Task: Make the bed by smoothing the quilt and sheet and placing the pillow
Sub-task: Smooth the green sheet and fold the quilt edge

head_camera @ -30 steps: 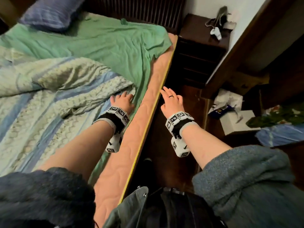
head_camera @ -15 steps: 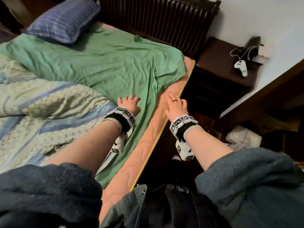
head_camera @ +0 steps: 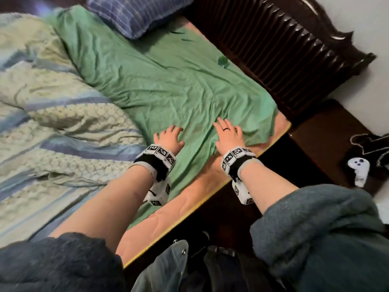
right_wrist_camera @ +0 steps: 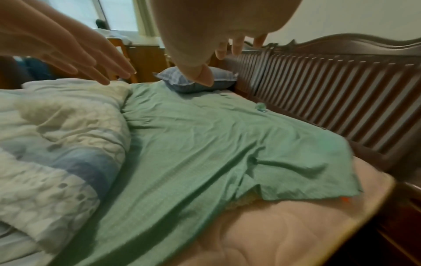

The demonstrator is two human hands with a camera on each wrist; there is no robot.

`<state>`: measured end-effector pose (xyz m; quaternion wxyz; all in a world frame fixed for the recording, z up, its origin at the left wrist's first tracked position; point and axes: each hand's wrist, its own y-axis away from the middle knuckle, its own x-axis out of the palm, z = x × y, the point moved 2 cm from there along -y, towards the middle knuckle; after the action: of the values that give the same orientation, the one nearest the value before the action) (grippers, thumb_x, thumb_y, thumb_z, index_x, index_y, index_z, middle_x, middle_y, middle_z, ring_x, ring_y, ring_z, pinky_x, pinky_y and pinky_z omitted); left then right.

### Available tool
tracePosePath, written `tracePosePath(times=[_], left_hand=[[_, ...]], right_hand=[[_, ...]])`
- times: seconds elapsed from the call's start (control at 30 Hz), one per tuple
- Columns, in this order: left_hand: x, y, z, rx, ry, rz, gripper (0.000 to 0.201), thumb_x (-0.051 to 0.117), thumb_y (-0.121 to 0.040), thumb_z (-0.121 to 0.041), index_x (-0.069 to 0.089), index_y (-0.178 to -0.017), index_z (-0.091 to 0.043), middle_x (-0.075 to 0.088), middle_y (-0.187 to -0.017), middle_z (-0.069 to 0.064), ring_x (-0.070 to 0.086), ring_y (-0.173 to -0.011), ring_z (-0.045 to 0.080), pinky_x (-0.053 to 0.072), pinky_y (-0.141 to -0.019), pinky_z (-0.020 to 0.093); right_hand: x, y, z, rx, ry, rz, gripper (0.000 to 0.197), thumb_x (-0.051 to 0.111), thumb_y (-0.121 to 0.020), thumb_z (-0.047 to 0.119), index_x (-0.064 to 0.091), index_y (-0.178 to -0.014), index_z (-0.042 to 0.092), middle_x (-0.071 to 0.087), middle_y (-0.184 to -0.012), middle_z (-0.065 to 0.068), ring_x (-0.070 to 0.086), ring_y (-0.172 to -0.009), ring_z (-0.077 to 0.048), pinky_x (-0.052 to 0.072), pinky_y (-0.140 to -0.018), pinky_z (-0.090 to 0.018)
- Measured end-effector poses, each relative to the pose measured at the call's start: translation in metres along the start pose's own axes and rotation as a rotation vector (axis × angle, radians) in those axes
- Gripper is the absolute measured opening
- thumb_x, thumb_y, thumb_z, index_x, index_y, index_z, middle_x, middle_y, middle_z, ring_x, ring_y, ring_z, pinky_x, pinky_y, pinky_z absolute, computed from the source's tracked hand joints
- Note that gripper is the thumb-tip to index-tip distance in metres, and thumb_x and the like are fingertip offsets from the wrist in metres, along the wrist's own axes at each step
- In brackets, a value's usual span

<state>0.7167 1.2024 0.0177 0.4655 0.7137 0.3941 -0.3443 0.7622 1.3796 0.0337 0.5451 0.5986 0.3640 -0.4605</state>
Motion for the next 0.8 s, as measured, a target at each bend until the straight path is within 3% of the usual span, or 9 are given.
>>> tracePosePath(times=[0.17,0.3,0.5,0.57,0.67,0.8], left_hand=[[-0.012,-0.031,0.077,-0.192,0.026,0.009,0.052,0.051,-0.089,-0.027,0.039,-0.14,-0.026,0.035,-0.151,0.004,0.039,-0.135,0.029,0.024,-0.112,0.045],[-0.017,-0.023,0.144,-0.383,0.115,0.031,0.049,0.051,-0.089,-0.025,0.04,-0.137,-0.023,0.042,-0.143,0.007,0.044,-0.131,0.03,0.03,-0.108,0.045],[-0.003,-0.003,0.236,-0.653,0.279,-0.039,0.054,0.049,-0.09,-0.021,0.035,-0.142,-0.022,0.037,-0.147,0.009,0.042,-0.132,0.032,0.031,-0.108,0.046],[0.011,0.001,0.264,-0.721,0.409,-0.09,0.057,0.053,-0.089,-0.017,0.034,-0.143,-0.017,0.038,-0.146,0.014,0.042,-0.132,0.033,0.034,-0.109,0.045],[0.035,0.003,0.302,-0.846,0.669,-0.261,0.062,0.055,-0.087,-0.006,0.031,-0.144,-0.005,0.035,-0.147,0.022,0.036,-0.136,0.033,0.028,-0.114,0.039],[0.066,0.0,0.342,-1.014,0.912,-0.46,0.068,0.057,-0.089,-0.003,0.021,-0.147,0.002,0.024,-0.153,0.022,0.023,-0.144,0.03,0.017,-0.12,0.034]], right_hand=[[-0.001,-0.067,0.07,-0.152,-0.015,0.02,0.068,0.05,-0.089,0.016,0.019,-0.149,0.023,0.008,-0.16,0.007,0.008,-0.148,-0.012,0.014,-0.116,-0.037],[0.004,-0.095,0.132,-0.25,-0.007,0.07,0.067,0.048,-0.091,0.016,0.016,-0.15,0.023,0.006,-0.161,0.006,0.005,-0.148,-0.012,0.014,-0.116,-0.037],[0.019,-0.122,0.217,-0.655,0.203,0.17,0.066,0.046,-0.093,0.019,0.012,-0.151,0.022,-0.002,-0.161,0.006,-0.001,-0.149,-0.014,0.009,-0.118,-0.041],[0.033,-0.131,0.244,-0.77,0.25,0.203,0.065,0.044,-0.095,0.019,0.011,-0.151,0.022,-0.004,-0.161,0.006,-0.003,-0.149,-0.014,0.006,-0.118,-0.04],[0.061,-0.142,0.283,-0.92,0.322,0.21,0.068,0.044,-0.094,0.018,0.009,-0.152,0.023,-0.006,-0.161,0.006,-0.007,-0.149,-0.015,-0.008,-0.116,-0.043],[0.097,-0.151,0.329,-1.098,0.433,0.22,0.08,0.046,-0.093,0.037,-0.005,-0.151,0.02,-0.011,-0.16,0.003,-0.013,-0.148,-0.021,-0.021,-0.111,-0.05]])
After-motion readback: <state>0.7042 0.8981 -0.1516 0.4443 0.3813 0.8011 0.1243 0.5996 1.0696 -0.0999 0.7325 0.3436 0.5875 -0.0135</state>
